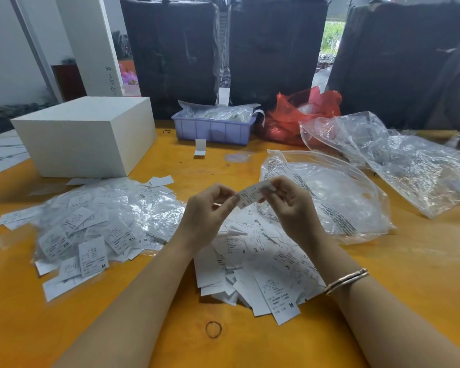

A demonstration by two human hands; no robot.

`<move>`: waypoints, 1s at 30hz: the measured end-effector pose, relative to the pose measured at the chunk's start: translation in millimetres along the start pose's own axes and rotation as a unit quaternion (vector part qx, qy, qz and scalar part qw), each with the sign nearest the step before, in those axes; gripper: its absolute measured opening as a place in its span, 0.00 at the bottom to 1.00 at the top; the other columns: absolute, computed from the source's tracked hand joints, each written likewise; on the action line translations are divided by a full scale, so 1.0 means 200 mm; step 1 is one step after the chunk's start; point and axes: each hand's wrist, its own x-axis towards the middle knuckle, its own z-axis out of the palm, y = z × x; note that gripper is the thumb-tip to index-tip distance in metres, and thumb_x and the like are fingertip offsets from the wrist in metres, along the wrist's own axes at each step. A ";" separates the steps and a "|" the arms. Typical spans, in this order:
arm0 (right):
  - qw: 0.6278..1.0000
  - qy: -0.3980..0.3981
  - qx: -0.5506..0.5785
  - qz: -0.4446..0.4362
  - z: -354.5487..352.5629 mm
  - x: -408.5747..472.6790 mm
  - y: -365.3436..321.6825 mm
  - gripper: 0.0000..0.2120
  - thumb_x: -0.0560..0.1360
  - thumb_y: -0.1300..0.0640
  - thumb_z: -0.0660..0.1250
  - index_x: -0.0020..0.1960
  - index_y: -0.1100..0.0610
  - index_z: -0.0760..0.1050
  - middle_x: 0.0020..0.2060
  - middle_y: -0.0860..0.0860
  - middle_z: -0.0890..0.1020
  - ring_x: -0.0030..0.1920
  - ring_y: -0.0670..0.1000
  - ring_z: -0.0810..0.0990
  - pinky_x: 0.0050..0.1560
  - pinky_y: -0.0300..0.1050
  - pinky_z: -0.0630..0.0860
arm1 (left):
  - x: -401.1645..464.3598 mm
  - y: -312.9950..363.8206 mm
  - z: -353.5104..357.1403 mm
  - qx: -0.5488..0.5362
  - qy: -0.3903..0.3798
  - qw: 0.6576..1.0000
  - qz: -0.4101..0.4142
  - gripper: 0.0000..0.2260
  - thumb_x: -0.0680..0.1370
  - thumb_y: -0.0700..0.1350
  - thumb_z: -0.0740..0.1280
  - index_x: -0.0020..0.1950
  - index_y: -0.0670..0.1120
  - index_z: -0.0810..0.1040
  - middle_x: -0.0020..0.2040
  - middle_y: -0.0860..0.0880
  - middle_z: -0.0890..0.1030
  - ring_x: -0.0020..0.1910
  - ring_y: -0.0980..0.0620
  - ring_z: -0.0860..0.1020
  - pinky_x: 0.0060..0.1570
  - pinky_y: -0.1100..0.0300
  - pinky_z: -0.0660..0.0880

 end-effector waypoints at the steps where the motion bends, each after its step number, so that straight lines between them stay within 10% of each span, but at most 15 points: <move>1: 1.000 0.001 -0.007 -0.009 0.00 0.00 0.00 0.05 0.77 0.63 0.63 0.45 0.57 0.76 0.37 0.54 0.82 0.37 0.66 0.77 0.38 0.67 0.73 | 0.00 0.01 0.00 -0.010 -0.002 1.000 -0.002 0.01 0.75 0.50 0.66 0.45 0.54 0.76 0.43 0.55 0.81 0.44 0.56 0.80 0.43 0.56 0.79; 12: 0.991 -0.031 -0.113 -0.065 0.04 -0.02 0.03 0.02 0.75 0.61 0.68 0.46 0.58 0.79 0.29 0.44 0.76 0.24 0.52 0.68 0.26 0.44 0.66 | -0.01 0.00 0.02 -0.037 0.010 0.999 0.019 0.07 0.75 0.49 0.65 0.52 0.54 0.77 0.43 0.51 0.82 0.42 0.58 0.81 0.41 0.62 0.79; 23: 0.994 -0.079 -0.068 -0.026 0.07 -0.05 0.02 0.10 0.73 0.66 0.66 0.52 0.55 0.79 0.35 0.47 0.81 0.28 0.60 0.72 0.28 0.49 0.69 | -0.01 0.00 0.01 -0.032 0.053 0.998 0.007 0.07 0.76 0.39 0.67 0.53 0.47 0.78 0.41 0.52 0.81 0.40 0.62 0.79 0.38 0.69 0.76; 30: 0.981 -0.034 0.140 0.131 0.02 -0.02 0.03 0.29 0.70 0.76 0.52 0.57 0.48 0.74 0.44 0.48 0.76 0.38 0.43 0.69 0.40 0.35 0.70 | 0.02 -0.09 -0.15 0.250 0.163 0.952 -0.064 0.09 0.78 0.40 0.65 0.57 0.45 0.79 0.49 0.45 0.82 0.45 0.49 0.79 0.39 0.62 0.73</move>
